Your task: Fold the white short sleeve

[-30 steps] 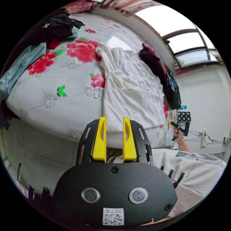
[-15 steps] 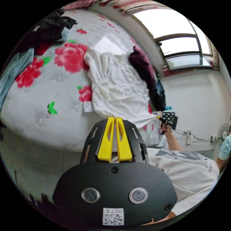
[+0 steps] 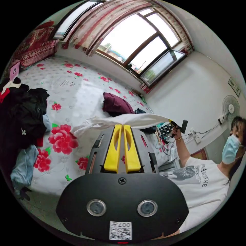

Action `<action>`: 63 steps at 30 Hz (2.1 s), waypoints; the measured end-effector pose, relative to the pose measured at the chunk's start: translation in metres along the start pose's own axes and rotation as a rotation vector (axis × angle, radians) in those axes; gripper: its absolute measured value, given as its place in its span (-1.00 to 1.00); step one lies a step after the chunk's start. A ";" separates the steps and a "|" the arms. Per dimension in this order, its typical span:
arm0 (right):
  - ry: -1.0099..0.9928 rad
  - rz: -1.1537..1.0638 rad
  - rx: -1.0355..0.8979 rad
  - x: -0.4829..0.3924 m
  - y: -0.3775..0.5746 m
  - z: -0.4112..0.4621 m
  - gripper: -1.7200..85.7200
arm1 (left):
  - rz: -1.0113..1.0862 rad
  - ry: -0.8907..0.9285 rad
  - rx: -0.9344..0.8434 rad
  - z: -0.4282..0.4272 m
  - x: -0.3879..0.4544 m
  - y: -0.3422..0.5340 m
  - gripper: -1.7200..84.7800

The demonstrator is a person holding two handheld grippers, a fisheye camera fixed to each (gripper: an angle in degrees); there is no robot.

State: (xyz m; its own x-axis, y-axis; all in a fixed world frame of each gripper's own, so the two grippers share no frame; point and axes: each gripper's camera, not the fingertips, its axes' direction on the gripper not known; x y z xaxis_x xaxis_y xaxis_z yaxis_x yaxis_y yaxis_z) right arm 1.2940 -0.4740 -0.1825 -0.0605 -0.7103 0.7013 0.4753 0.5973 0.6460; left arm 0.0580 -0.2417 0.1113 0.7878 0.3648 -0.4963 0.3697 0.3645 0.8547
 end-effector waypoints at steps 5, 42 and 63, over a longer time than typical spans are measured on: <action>0.096 -0.023 -0.165 -0.017 0.119 0.020 -0.97 | -0.045 -0.078 -0.128 0.027 -0.017 0.083 -0.98; 0.023 -0.142 -0.514 -0.129 0.306 0.430 -0.80 | -0.511 -0.257 -0.054 0.066 -0.225 0.231 -0.73; -0.159 -0.508 -0.730 -0.313 0.274 0.774 -0.95 | -0.473 -0.245 0.076 0.064 -0.227 0.250 -0.98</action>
State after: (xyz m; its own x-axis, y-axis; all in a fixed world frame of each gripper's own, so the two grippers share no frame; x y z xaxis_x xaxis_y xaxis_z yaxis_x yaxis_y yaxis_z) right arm 0.7640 0.2000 0.0085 -0.5103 -0.7318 0.4518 0.7934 -0.1979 0.5757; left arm 0.0033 -0.2879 0.4475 0.6149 -0.0388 -0.7876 0.7398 0.3743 0.5591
